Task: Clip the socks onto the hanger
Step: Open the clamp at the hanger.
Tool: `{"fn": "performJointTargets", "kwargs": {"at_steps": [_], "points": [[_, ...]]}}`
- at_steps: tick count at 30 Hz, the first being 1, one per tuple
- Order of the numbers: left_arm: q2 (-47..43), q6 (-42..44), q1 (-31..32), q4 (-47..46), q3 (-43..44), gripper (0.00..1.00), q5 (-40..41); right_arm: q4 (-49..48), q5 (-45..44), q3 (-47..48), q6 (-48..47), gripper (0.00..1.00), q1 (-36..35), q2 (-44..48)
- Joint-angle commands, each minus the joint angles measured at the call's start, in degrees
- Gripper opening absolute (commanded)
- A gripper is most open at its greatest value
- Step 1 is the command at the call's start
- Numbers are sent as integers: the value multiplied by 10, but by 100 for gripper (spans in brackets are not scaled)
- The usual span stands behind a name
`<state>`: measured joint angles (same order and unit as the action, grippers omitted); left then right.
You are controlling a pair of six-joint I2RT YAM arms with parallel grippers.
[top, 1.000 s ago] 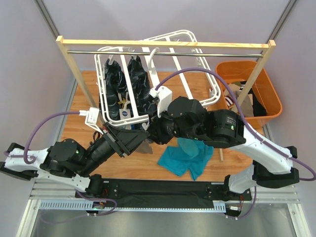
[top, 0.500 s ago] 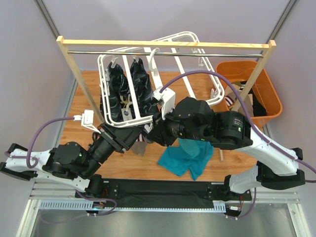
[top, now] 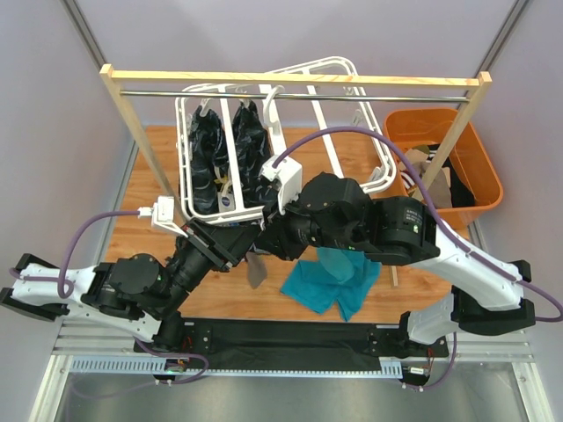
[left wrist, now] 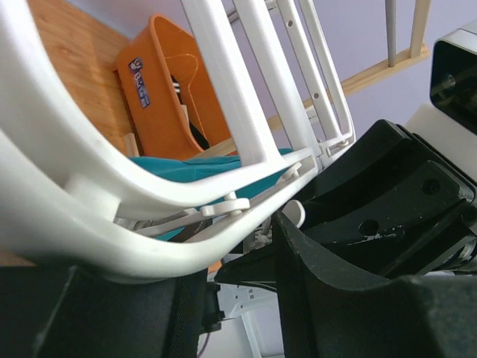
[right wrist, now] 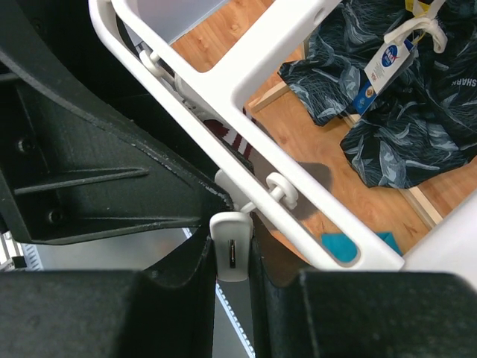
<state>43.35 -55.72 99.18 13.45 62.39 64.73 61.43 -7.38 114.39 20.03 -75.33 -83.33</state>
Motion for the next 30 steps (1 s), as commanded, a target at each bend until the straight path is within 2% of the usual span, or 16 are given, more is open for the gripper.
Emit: {"fn": "performJointTargets", "kwargs": {"at_steps": [1, 5, 10, 13, 15, 16, 17, 18, 20, 21, 23, 24, 27, 30], "points": [[3, -40, -2, 14, 14, 45, 17, 25, 39, 8, -14, 0, -13, -4], [9, -46, -2, 10, 19, 43, 11, 33, 45, 8, -38, 0, -19, -5], [24, -55, -2, 15, 32, 36, 12, 48, 44, 10, -55, 0, -27, -13], [34, -67, -2, 26, 45, 29, 14, 55, 41, 11, -63, 0, -29, -11], [38, -76, -2, 29, 47, 20, 16, 54, 41, 10, -66, 2, -30, -7], [37, -77, -2, 29, 47, 15, 16, 54, 38, 10, -67, 6, -29, -5], [38, -86, -2, 30, 43, 3, 19, 55, 35, 10, -67, 8, -29, -3], [36, -90, -2, 30, 41, 0, 24, 53, 32, 8, -67, 11, -29, -1], [34, -104, -2, 32, 36, 0, 28, 49, 24, 1, -61, 21, -29, 6], [35, -106, -1, 31, 35, 0, 31, 49, 19, -2, -56, 31, -29, 10], [37, -114, -2, 32, 35, 0, 36, 45, 3, -20, -43, 41, -29, 25], [38, -119, -2, 33, 35, 0, 39, 42, -6, -31, -40, 54, -29, 36], [36, -141, -2, 41, 34, 0, 47, 12, -34, -90, -24, 67, -29, 88], [35, -170, -2, 61, 34, 0, 51, -57, -41, -166, -25, 70, -42, 159]]}}
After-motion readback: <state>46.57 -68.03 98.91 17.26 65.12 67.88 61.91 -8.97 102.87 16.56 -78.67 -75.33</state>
